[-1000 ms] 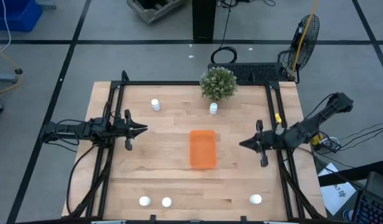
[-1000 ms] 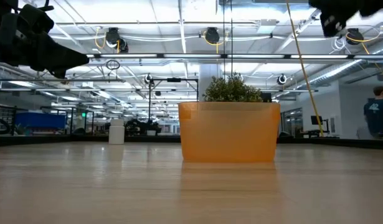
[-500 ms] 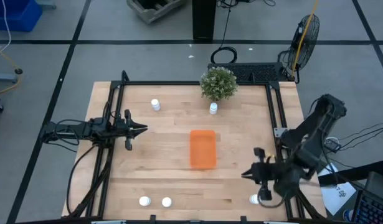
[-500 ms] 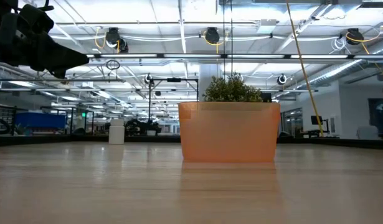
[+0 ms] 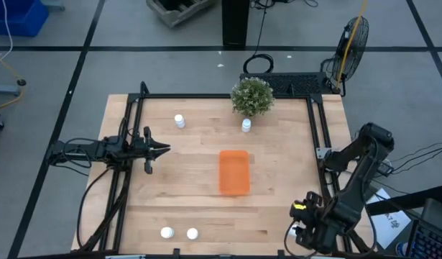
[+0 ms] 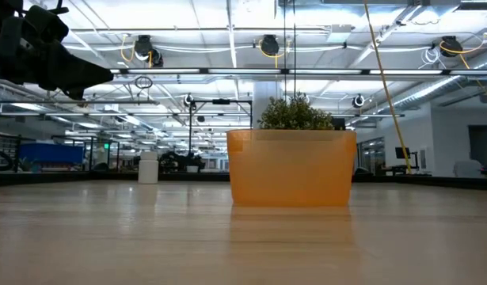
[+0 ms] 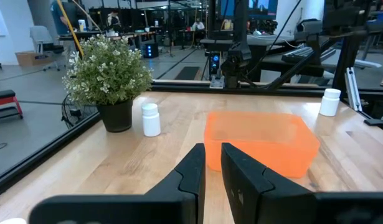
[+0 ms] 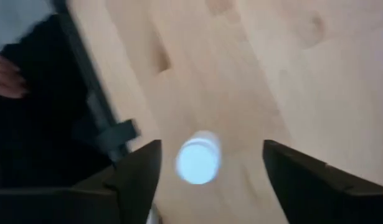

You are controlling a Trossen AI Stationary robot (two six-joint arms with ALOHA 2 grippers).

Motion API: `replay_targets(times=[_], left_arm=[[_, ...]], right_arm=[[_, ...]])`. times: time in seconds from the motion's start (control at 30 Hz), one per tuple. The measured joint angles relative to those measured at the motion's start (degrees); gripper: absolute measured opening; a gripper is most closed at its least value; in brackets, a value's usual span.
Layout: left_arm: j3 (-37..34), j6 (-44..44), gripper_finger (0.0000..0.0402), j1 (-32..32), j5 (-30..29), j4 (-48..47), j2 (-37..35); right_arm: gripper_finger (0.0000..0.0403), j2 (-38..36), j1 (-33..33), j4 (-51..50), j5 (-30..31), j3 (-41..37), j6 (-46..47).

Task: Pick and place pill bottles into a basket
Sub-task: Put the white medicine bottle into the orange bin

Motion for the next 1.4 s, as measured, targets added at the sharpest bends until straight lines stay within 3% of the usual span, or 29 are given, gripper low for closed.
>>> replay_targets(times=[0.1,0.27,0.63,0.97,1.17,1.4], left_arm=[[-0.01,0.00,0.0056,0.01,-0.02,0.02,0.00],[-0.01,0.00,0.0056,0.00,-0.02,0.01,0.00],[-0.02,0.00,0.0056,0.02,-0.02,0.00,0.00],[-0.02,0.00,0.0056,0.02,-0.02,0.00,0.00],[-0.02,0.00,0.0056,0.01,-0.02,0.00,0.00],[-0.02,0.00,0.0056,0.01,-0.01,0.00,0.00]], right_arm=[[0.0304,0.47,-0.04,-0.34,-0.21,-0.58,2.31],[0.0308,0.51,-0.03,3.16,-3.92,-5.86,5.66],[0.0300,0.45,-0.47,24.20,-7.39,-15.75,6.78],[0.0295,0.47,0.34,25.20,-11.80,-19.26,11.16],[0.0258,0.47,0.34,25.36,-11.84,-19.56,11.13],[0.0167,0.41,0.34,25.64,-12.06,-19.54,9.41]])
